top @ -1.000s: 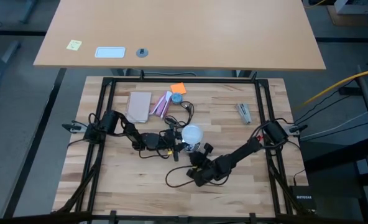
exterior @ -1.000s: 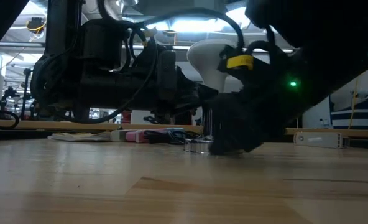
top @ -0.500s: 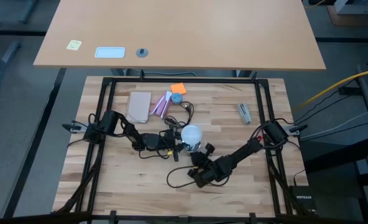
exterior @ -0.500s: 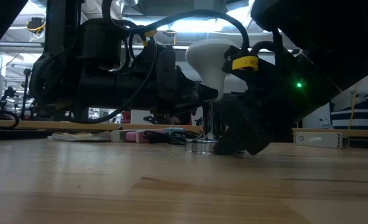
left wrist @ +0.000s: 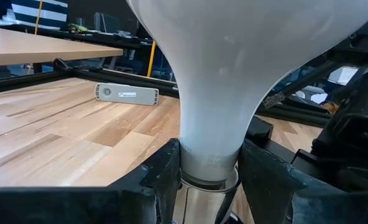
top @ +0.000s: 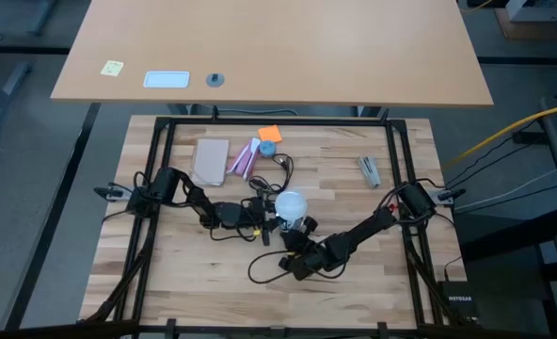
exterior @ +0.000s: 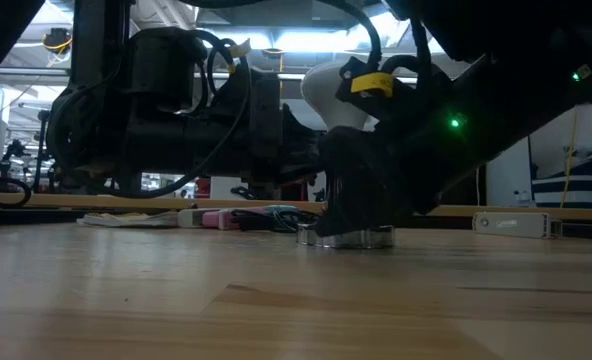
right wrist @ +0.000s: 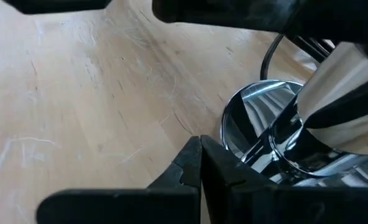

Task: Screw lightbulb
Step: Insert the lightbulb into the lamp

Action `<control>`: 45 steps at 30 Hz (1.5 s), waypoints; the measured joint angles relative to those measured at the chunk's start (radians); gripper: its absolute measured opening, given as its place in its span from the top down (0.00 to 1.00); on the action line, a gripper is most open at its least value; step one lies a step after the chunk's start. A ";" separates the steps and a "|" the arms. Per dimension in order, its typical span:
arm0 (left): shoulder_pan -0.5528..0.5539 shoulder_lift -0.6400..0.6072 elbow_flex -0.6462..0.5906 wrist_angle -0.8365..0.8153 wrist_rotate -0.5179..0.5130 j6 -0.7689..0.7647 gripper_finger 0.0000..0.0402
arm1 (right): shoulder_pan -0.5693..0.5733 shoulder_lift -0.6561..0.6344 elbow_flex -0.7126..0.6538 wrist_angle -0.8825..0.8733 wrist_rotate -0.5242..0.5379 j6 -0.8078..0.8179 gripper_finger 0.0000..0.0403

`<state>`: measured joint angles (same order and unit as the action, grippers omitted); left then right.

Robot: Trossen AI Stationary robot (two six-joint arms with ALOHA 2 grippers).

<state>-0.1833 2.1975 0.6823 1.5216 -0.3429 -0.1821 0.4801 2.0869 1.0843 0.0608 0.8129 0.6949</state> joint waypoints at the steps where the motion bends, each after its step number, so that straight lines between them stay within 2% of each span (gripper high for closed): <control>1: 0.000 0.000 0.000 0.000 -0.001 -0.005 0.64 | 0.000 0.000 0.000 0.000 -0.002 0.000 0.99; 10: 0.000 0.000 0.000 0.000 0.000 -0.025 0.64 | 0.003 0.000 0.000 -0.029 -0.009 0.047 0.99; 16: 0.000 0.000 0.000 -0.001 0.000 -0.027 0.64 | 0.005 0.000 0.004 -0.117 0.032 0.209 0.99; 24: 0.000 0.000 0.000 -0.002 -0.005 -0.028 0.64 | 0.006 -0.001 0.004 -0.146 0.063 0.286 0.99; 32: 0.002 0.000 -0.001 0.001 -0.016 -0.039 0.65 | 0.006 -0.001 0.003 -0.300 0.085 0.442 0.99; 45: -0.003 0.001 0.000 -0.003 0.022 -0.055 0.65 | 0.003 -0.002 0.000 -0.389 0.114 0.456 0.99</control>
<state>-0.1860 2.1986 0.6819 1.5183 -0.3206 -0.2371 0.4828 2.0850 1.0847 -0.3284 0.9272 1.1511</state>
